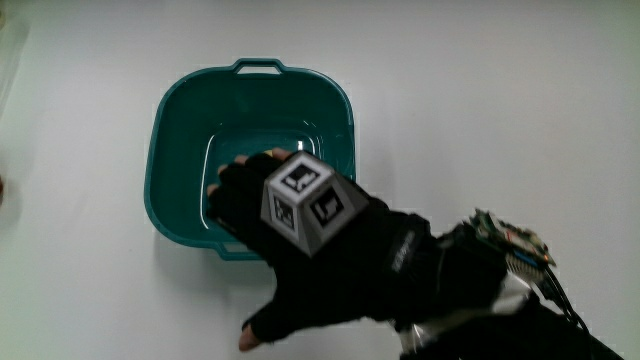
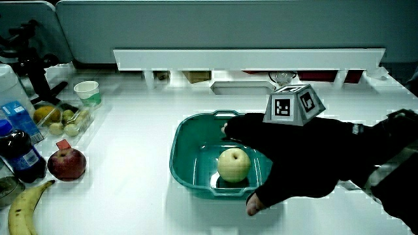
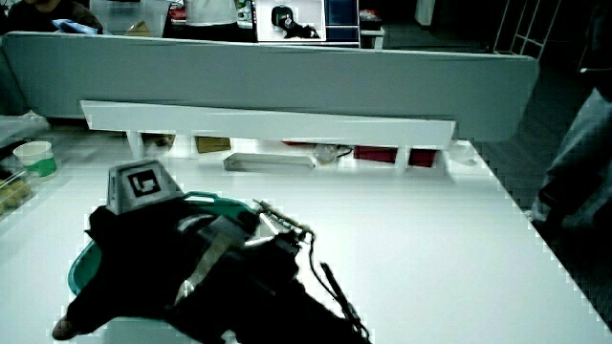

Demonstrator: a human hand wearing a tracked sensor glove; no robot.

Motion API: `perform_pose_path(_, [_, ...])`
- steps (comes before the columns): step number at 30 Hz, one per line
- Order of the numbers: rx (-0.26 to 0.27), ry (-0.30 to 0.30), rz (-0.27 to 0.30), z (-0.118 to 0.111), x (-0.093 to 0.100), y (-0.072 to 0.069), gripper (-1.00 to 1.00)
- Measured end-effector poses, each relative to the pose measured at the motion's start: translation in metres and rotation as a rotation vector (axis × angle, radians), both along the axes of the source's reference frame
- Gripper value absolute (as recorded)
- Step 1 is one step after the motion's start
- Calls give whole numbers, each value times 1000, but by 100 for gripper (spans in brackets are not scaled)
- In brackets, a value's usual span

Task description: Pick pear from plate

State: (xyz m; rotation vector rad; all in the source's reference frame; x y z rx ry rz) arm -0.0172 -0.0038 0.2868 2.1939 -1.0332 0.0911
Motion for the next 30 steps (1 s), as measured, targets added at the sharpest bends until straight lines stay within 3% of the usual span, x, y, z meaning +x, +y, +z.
perform_pose_path(1, [-14, -5, 0, 0, -1, -4, 0])
perform_pose_path(2, [14, 29, 27, 10, -1, -9, 0])
perform_pose_path(3, [20, -4, 17, 5, -2, -14, 0])
perform_pose_path(4, [-23, 19, 31, 10, -3, -18, 0])
perform_pose_path(5, [87, 41, 84, 19, -3, -24, 0])
perform_pose_path(6, [1, 49, 73, 24, -4, -29, 0])
perform_pose_path(7, [112, 57, 129, 30, -4, -34, 0])
perform_pose_path(8, [10, 52, 89, 29, -5, -38, 0])
perform_pose_path(10, [-103, 89, 98, 40, -5, -46, 0])
perform_pose_path(11, [-103, 132, 107, 46, -4, -49, 0])
perform_pose_path(15, [-132, 119, 142, 60, 1, -57, 0])
perform_pose_path(20, [-140, 164, 180, 84, 3, -67, 0])
perform_pose_path(23, [-162, 189, 212, 102, 3, -74, 0])
perform_pose_path(24, [-190, 198, 217, 109, 3, -76, 0])
perform_pose_path(30, [-213, 240, 246, 133, 3, -82, 0])
